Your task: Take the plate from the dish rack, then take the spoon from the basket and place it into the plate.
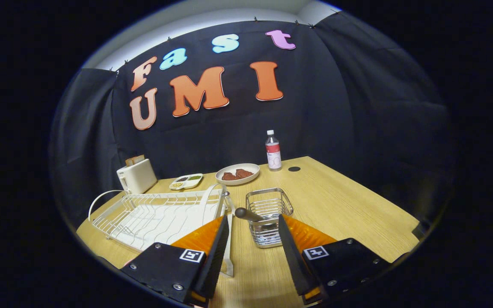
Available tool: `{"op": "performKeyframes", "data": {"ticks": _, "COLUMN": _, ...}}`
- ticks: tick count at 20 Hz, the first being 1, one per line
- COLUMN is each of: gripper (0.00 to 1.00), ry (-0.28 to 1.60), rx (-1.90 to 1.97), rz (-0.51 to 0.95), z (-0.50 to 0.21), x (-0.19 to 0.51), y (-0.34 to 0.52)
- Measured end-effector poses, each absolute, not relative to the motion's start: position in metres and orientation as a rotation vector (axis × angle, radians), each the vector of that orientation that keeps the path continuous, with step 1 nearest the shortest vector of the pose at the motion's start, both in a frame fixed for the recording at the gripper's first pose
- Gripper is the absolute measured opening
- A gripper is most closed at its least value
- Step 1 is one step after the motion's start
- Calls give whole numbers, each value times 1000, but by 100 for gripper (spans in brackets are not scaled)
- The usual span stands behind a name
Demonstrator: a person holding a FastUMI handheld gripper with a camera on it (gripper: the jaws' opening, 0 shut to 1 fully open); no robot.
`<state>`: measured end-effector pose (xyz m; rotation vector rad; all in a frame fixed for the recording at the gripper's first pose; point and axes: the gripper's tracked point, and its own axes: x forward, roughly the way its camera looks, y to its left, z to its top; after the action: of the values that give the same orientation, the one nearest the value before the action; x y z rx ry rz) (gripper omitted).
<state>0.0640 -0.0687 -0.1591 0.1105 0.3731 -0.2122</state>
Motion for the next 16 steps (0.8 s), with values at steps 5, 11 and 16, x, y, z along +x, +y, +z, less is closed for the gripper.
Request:
{"op": "performKeyframes", "data": {"ticks": 5, "gripper": 57, "ry": 354, "rx": 65, "rz": -219, "z": -166, "x": 80, "y": -76}}
{"op": "performKeyframes", "data": {"ticks": 11, "gripper": 26, "ry": 274, "rx": -22, "rz": -234, "z": -158, "x": 88, "y": -79}}
{"op": "performKeyframes", "data": {"ticks": 16, "gripper": 11, "ry": 244, "rx": 22, "rz": -236, "z": -145, "x": 97, "y": -84}}
